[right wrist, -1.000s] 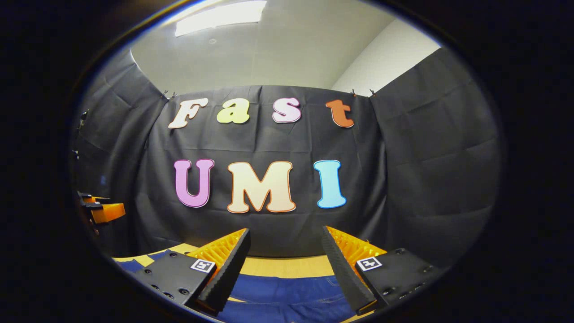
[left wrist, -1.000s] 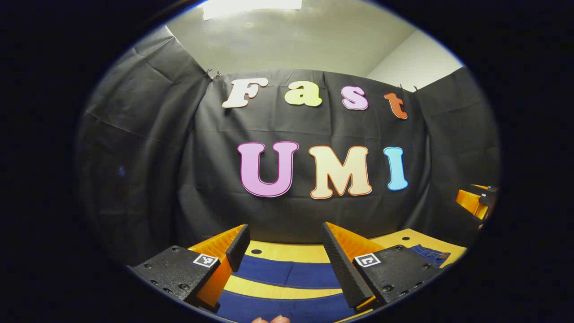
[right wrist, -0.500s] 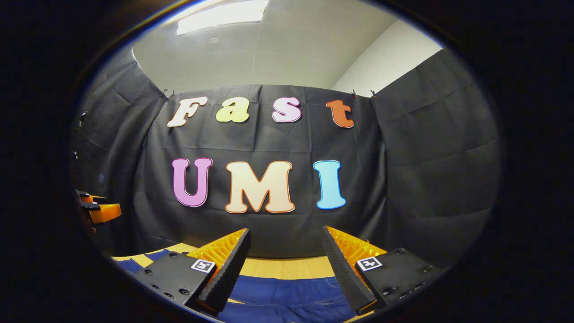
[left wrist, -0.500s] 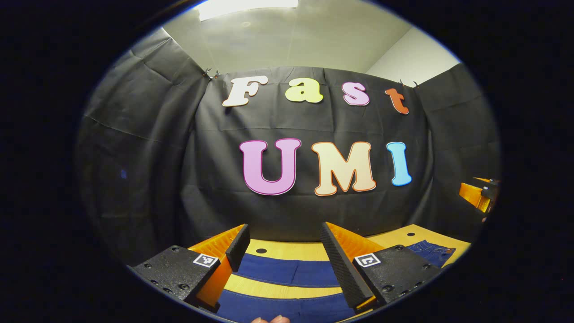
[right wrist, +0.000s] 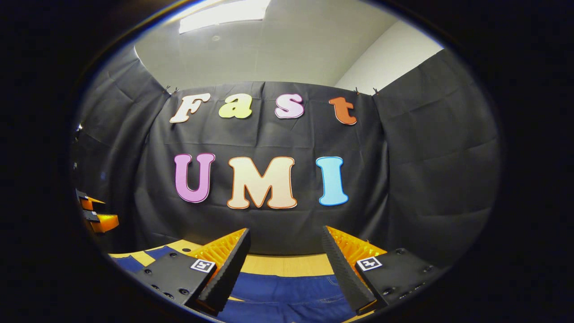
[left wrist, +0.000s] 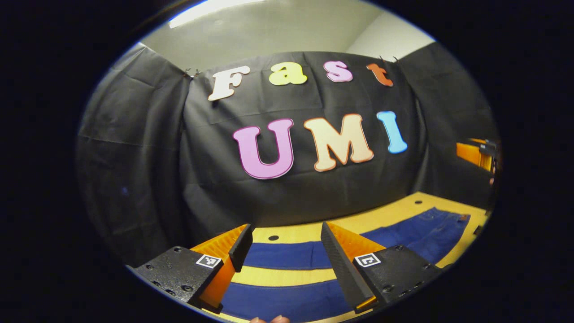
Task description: Grasp the waist and the cuffs of the jeans and fold them to make the two legs overlap; first hold the waist and fold one-third of the jeans toward the cuffs, then hold the cuffs and fold the remaining one-third in the same direction to finish folding.
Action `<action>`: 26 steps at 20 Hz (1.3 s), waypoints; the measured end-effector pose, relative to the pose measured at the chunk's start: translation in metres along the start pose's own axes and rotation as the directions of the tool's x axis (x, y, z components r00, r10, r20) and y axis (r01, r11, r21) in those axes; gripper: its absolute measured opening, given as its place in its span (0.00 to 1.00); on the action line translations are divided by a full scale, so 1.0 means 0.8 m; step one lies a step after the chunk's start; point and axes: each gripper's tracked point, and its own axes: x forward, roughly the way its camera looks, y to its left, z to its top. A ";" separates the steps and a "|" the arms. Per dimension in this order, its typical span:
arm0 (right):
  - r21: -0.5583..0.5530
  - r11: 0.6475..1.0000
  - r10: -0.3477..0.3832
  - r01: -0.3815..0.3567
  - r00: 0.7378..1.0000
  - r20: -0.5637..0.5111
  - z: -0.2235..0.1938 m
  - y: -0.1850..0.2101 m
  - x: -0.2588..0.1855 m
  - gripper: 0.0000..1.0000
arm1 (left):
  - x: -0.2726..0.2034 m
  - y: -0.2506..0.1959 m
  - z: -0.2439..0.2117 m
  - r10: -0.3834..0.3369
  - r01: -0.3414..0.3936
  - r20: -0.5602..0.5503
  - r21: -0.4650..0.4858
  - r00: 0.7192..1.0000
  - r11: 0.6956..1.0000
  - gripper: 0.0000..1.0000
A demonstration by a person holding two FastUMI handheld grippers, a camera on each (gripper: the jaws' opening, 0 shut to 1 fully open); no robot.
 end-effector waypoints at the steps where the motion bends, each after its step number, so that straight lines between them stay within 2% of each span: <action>1: 0.005 1.000 -0.005 0.005 1.000 -0.006 -0.006 0.001 -0.001 0.98 | -0.003 0.004 -0.014 -0.007 0.008 -0.022 0.048 1.000 0.999 0.93; 2: 0.017 1.000 -0.010 0.010 1.000 -0.014 -0.011 0.002 -0.003 0.98 | -0.004 0.009 -0.027 -0.018 0.023 -0.046 0.097 0.999 0.995 0.96; 5: 0.061 0.998 -0.007 0.009 1.000 -0.030 -0.023 0.016 -0.009 0.98 | -0.015 0.021 -0.070 -0.061 0.089 -0.132 0.220 0.989 0.971 0.95; 8: 0.059 0.998 -0.005 0.008 0.999 -0.048 -0.040 0.025 -0.016 1.00 | -0.026 0.035 -0.117 -0.093 0.172 -0.235 0.342 0.967 0.924 0.95; 12: 0.073 0.997 -0.012 0.018 0.997 -0.079 -0.054 0.027 -0.018 0.98 | -0.047 0.043 -0.185 -0.128 0.312 -0.369 0.498 0.920 0.809 0.95; 13: 0.070 0.997 -0.015 0.020 0.997 -0.080 -0.055 0.026 -0.018 1.00 | -0.054 0.044 -0.201 -0.139 0.346 -0.397 0.517 0.907 0.783 0.95; 15: 0.061 0.998 -0.019 0.024 0.996 -0.083 -0.057 0.024 -0.020 0.96 | -0.065 0.046 -0.235 -0.149 0.413 -0.467 0.537 0.872 0.736 0.95; 18: 0.050 0.998 -0.026 0.031 0.995 -0.099 -0.065 0.020 -0.027 0.98 | -0.079 0.056 -0.285 -0.120 0.499 -0.562 0.590 0.818 0.635 0.95; 22: 0.035 0.998 -0.051 0.056 0.991 -0.121 -0.075 0.011 -0.039 0.98 | -0.103 0.069 -0.353 -0.084 0.599 -0.664 0.603 0.743 0.526 0.95; 26: 0.014 0.996 -0.081 0.084 0.987 -0.141 -0.083 -0.001 -0.049 1.00 | -0.107 0.072 -0.388 -0.078 0.668 -0.720 0.590 0.689 0.453 0.95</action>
